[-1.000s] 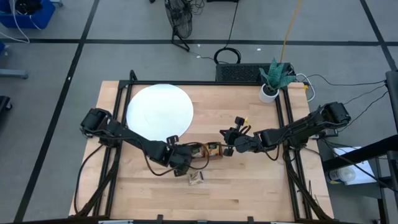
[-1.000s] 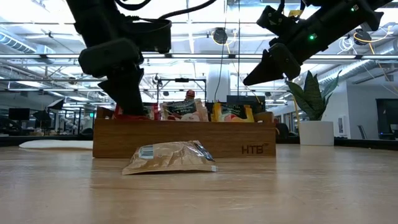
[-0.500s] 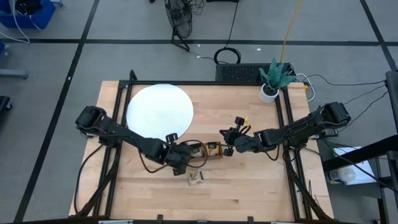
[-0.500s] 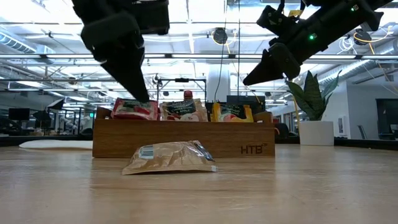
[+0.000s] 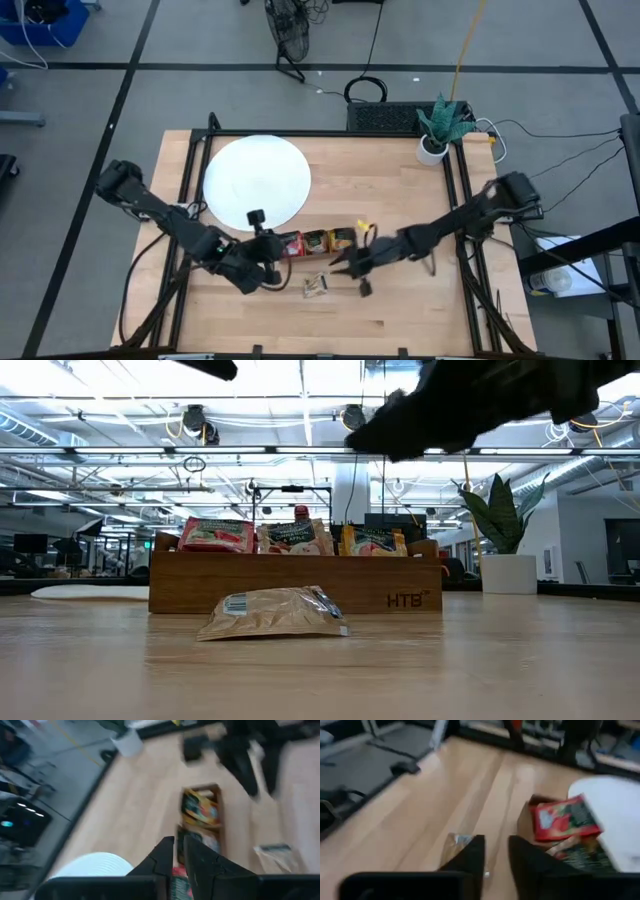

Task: Pick & Place Tea
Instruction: Put the brown tea bag into the middle section of the wooden organizer

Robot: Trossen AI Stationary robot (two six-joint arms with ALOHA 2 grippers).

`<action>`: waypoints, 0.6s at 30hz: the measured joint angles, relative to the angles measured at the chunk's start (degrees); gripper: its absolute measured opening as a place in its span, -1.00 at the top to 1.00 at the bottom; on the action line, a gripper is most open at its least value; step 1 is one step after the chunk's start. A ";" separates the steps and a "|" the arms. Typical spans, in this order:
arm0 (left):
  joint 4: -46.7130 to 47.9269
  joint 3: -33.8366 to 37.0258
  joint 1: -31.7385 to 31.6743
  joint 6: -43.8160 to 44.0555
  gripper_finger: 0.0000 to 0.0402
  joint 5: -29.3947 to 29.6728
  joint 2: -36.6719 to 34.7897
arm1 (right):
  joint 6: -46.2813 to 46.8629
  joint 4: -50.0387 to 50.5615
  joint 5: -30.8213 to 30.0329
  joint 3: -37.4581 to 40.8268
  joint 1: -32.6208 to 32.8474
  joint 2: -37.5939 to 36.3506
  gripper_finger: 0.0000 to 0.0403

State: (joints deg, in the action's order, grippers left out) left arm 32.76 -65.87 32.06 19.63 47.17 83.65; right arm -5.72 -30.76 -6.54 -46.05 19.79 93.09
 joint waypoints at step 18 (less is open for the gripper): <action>2.53 0.02 0.30 1.85 0.64 -1.15 -0.93 | 3.30 38.70 -1.14 -36.00 4.06 29.60 -0.19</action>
State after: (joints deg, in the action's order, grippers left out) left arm 35.29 -65.84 32.36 21.48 46.03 82.72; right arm -2.42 7.95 -7.68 -82.05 23.85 122.69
